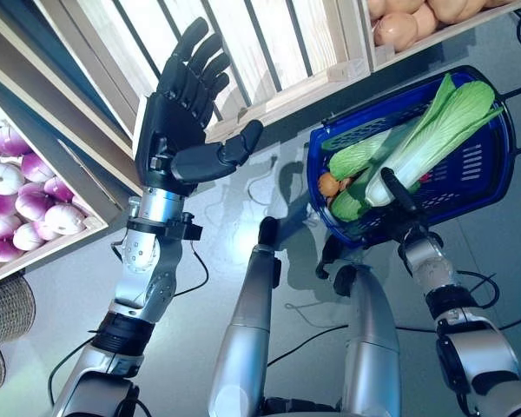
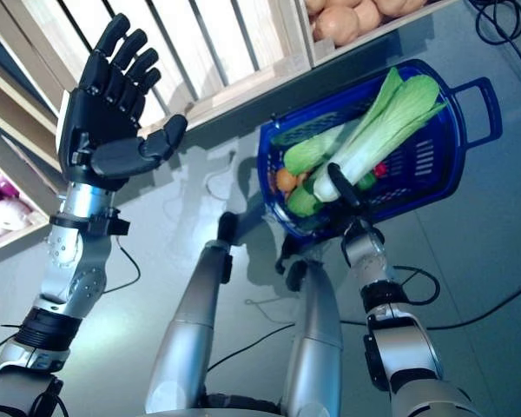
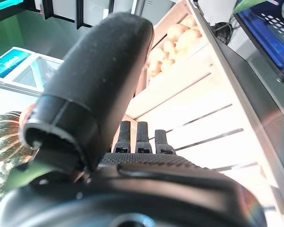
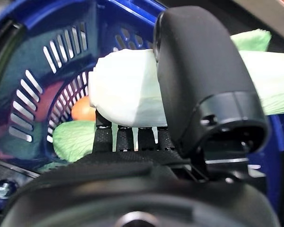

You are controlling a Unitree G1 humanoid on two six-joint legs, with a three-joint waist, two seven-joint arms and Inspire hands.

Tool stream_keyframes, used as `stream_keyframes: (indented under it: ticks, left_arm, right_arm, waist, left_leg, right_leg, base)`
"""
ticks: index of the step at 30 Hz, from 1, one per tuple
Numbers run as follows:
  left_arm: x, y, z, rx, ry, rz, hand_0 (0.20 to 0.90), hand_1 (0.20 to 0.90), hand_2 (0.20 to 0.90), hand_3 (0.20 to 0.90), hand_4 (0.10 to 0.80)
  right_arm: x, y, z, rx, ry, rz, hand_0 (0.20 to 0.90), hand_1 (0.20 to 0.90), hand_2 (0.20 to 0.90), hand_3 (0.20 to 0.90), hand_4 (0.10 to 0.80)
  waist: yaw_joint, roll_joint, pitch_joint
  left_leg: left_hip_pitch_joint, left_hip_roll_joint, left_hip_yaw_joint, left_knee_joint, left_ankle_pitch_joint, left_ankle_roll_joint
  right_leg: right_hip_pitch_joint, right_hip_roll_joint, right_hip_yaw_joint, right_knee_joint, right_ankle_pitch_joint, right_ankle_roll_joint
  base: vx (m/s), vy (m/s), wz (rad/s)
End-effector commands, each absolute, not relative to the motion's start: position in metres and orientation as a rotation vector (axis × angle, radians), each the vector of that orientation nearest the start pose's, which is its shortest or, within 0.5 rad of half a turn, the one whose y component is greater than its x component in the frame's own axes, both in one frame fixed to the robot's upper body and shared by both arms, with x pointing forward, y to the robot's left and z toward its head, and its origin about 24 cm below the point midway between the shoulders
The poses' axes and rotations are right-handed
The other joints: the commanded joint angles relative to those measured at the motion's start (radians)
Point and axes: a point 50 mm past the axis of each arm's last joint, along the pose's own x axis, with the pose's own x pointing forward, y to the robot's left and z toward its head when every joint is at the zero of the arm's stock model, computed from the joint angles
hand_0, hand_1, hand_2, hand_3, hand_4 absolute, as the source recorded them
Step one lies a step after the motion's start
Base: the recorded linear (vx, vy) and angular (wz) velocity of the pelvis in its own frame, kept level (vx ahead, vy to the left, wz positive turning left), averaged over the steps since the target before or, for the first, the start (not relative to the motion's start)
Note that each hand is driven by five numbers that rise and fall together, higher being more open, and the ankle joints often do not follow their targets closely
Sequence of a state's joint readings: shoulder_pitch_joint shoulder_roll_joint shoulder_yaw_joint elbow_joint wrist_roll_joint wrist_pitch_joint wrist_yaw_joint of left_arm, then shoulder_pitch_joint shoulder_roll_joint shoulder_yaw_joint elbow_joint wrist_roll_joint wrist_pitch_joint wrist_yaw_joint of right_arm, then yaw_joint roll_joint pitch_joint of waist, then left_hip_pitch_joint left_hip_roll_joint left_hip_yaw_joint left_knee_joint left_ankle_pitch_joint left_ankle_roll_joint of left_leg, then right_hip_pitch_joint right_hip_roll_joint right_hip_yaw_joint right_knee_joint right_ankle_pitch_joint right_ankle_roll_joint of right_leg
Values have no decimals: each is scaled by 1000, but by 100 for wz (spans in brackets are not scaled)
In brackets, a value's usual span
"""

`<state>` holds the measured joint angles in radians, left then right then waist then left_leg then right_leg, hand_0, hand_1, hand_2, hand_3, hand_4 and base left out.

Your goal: Put vegetables into the basket

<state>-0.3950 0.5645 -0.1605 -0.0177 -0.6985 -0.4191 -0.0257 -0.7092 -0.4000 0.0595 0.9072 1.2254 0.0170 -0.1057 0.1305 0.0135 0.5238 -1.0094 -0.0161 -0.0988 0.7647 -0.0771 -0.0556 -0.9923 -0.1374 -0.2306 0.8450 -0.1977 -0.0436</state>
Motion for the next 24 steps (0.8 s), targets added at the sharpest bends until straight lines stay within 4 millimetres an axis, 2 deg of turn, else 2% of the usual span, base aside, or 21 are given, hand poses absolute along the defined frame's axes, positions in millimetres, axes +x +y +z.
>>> stream_keyframes:
  ticks: [1, 2, 4, 7, 8, 11, 12, 13, 14, 15, 16, 18, 20, 21, 22, 24]
  left_arm:
    - [273, 176, 252, -133, -990, -351, 900, 900, 900, 900, 800]
    - [273, 174, 253, -134, -993, -353, 900, 900, 900, 900, 800]
    - [274, 171, 253, -133, -994, -351, 900, 900, 900, 900, 800]
    - [275, 170, 251, -150, -988, -331, 900, 900, 900, 900, 800]
    - [276, 170, 250, -154, -982, -330, 900, 900, 900, 900, 800]
    - [274, 170, 248, -161, -988, -332, 900, 900, 900, 900, 800]
    - [274, 170, 247, -166, -982, -333, 900, 900, 900, 900, 800]
    - [273, 170, 247, -164, -987, -337, 900, 900, 900, 900, 800]
    - [273, 170, 245, -167, -984, -341, 900, 900, 900, 900, 800]
    - [272, 169, 245, -167, -987, -342, 900, 900, 900, 900, 800]
    - [271, 170, 245, -169, -989, -342, 900, 900, 900, 900, 800]
    - [271, 171, 246, -171, -984, -344, 900, 900, 900, 900, 800]
    - [272, 171, 244, -170, -971, -352, 900, 900, 900, 900, 800]
    - [272, 171, 245, -167, -975, -357, 900, 900, 900, 900, 800]
    - [272, 170, 245, -168, -970, -359, 900, 900, 900, 900, 800]
    - [272, 169, 246, -166, -975, -368, 900, 900, 900, 900, 800]
  right_arm:
    - [380, -242, 103, 840, 67, -256, 300, 300, 300, 300, 400]
    - [381, -239, 103, 838, 71, -255, 300, 300, 300, 300, 400]
    - [383, -236, 103, 871, 62, -269, 300, 300, 300, 300, 400]
    - [385, -231, 106, 902, 49, -302, 300, 300, 300, 300, 400]
    - [386, -233, 107, 907, 43, -318, 300, 300, 300, 300, 400]
    - [387, -237, 115, 913, 21, -345, 300, 300, 300, 300, 400]
    - [387, -238, 114, 913, 21, -352, 300, 300, 300, 300, 400]
    - [387, -240, 117, 930, 11, -356, 300, 300, 300, 300, 400]
    - [386, -242, 117, 929, 16, -371, 509, 509, 509, 509, 540]
    - [387, -242, 118, 935, 13, -375, 768, 768, 768, 768, 712]
    - [386, -244, 119, 948, 11, -385, 900, 900, 900, 900, 800]
    - [385, -247, 117, 964, 30, -409, 900, 900, 900, 900, 800]
    - [384, -250, 112, 984, 62, -440, 900, 900, 900, 900, 800]
    - [384, -252, 111, 996, 89, -455, 900, 900, 900, 900, 800]
    - [383, -252, 109, 1000, 98, -464, 900, 900, 900, 900, 800]
    - [384, -256, 111, 1016, 85, -473, 900, 900, 900, 900, 800]
  waist:
    - [26, 46, -4]
    - [27, 52, -4]
    - [24, 63, -4]
    - [20, 83, -4]
    - [17, 86, -4]
    - [18, 101, -4]
    - [17, 101, -4]
    - [19, 104, -4]
    - [16, 103, -4]
    - [16, 104, -4]
    - [16, 104, -4]
    - [18, 105, -4]
    - [17, 104, -4]
    - [19, 106, -4]
    - [17, 106, -4]
    - [21, 108, -4]
  left_leg:
    - [-36, -45, 48, -65, 26, 40]
    - [-55, -42, 52, -70, 49, 44]
    - [-55, -45, 54, -71, 37, 41]
    - [-77, -46, 59, -72, 51, 42]
    - [-70, -51, 56, -68, 36, 37]
    - [-94, -50, 61, -68, 52, 38]
    - [-80, -52, 58, -64, 31, 34]
    - [-99, -50, 61, -69, 51, 37]
    - [-82, -53, 58, -67, 29, 33]
    - [-86, -53, 58, -69, 35, 34]
    - [-83, -53, 59, -69, 30, 34]
    - [-97, -53, 61, -75, 50, 41]
    - [-82, -57, 58, -65, 29, 38]
    - [-100, -55, 64, -66, 47, 42]
    - [-85, -57, 61, -60, 27, 38]
    - [-102, -54, 66, -64, 45, 45]
  right_leg:
    - [18, 22, 39, 4, 57, 31]
    - [-1, 19, 29, 1, 74, 22]
    - [-4, 20, 36, 4, 61, 27]
    - [-33, 18, 31, 10, 72, 20]
    - [-27, 21, 41, 13, 61, 27]
    - [-51, 18, 34, 10, 74, 21]
    - [-38, 20, 45, 13, 58, 30]
    - [-56, 17, 35, 9, 74, 21]
    - [-39, 22, 46, 7, 57, 29]
    - [-44, 22, 44, 5, 62, 27]
    - [-41, 23, 45, 3, 60, 28]
    - [-55, 22, 34, -3, 78, 20]
    - [-44, 24, 44, 9, 65, 30]
    - [-61, 21, 32, 7, 82, 21]
    - [-47, 24, 42, 13, 66, 30]
    - [-65, 20, 31, 12, 82, 22]
  base:
    - [-89, 2, 9]
    - [-90, 4, 7]
    - [-19, 4, 6]
    - [6, 40, 3]
    - [2, 54, -1]
    - [3, 37, -3]
    - [0, 0, 0]
    - [70, -6, 0]
    - [0, 0, 0]
    - [66, -6, 2]
    - [0, 0, 0]
    - [-28, 8, 1]
    - [0, 0, 0]
    - [0, 0, 0]
    - [-63, 18, -2]
    - [0, 0, 0]
